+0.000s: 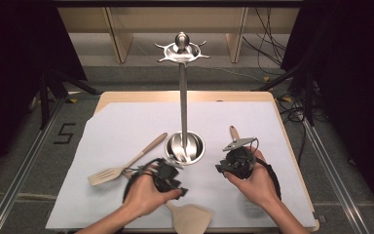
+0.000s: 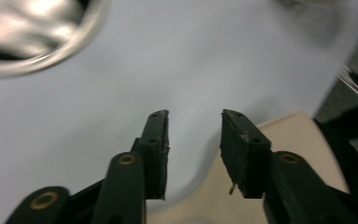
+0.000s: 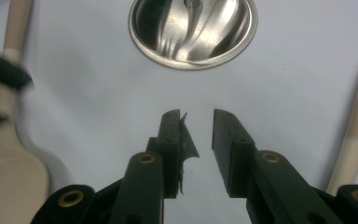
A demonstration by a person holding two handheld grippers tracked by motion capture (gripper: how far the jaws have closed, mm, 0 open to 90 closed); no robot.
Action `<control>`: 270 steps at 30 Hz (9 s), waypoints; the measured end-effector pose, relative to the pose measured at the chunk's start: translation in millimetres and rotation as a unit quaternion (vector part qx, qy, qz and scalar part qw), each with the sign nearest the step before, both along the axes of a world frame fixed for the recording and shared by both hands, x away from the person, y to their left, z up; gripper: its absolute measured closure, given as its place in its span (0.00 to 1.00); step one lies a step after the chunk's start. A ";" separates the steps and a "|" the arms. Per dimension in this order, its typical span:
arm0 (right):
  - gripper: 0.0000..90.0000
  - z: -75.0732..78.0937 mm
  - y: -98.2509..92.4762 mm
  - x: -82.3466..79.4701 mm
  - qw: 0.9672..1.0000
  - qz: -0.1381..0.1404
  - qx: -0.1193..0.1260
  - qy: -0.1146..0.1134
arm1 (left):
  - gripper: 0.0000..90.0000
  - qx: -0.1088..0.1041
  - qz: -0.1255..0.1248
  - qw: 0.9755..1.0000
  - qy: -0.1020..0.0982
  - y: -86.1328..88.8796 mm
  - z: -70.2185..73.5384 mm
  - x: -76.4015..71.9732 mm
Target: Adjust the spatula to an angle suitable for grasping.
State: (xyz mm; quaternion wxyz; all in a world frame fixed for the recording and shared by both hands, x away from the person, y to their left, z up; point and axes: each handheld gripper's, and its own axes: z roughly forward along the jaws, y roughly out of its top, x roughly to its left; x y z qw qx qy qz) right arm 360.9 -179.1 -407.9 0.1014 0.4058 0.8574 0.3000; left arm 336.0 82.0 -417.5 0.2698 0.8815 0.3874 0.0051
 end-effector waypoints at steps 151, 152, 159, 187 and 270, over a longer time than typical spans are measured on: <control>0.71 18.4 22.9 -8.3 0.990 0.039 0.115 -0.067 | 0.85 -0.267 0.092 0.926 -0.250 96.4 15.8 -1.3; 0.71 19.9 23.8 -9.2 0.990 0.040 0.121 -0.068 | 0.85 -0.272 0.093 0.923 -0.257 95.3 16.8 -1.4; 0.71 40.8 30.6 -12.2 0.977 0.048 0.170 -0.118 | 0.85 -0.286 0.077 0.908 -0.295 83.0 27.9 -1.5; 0.84 100.6 87.2 1.6 0.950 0.101 0.249 -0.158 | 0.85 -0.258 0.024 0.915 -0.310 41.6 42.1 1.2; 0.77 19.8 -14.9 3.6 0.976 -0.054 0.118 -0.175 | 0.85 -0.291 -0.087 0.914 -0.269 31.7 102.3 41.5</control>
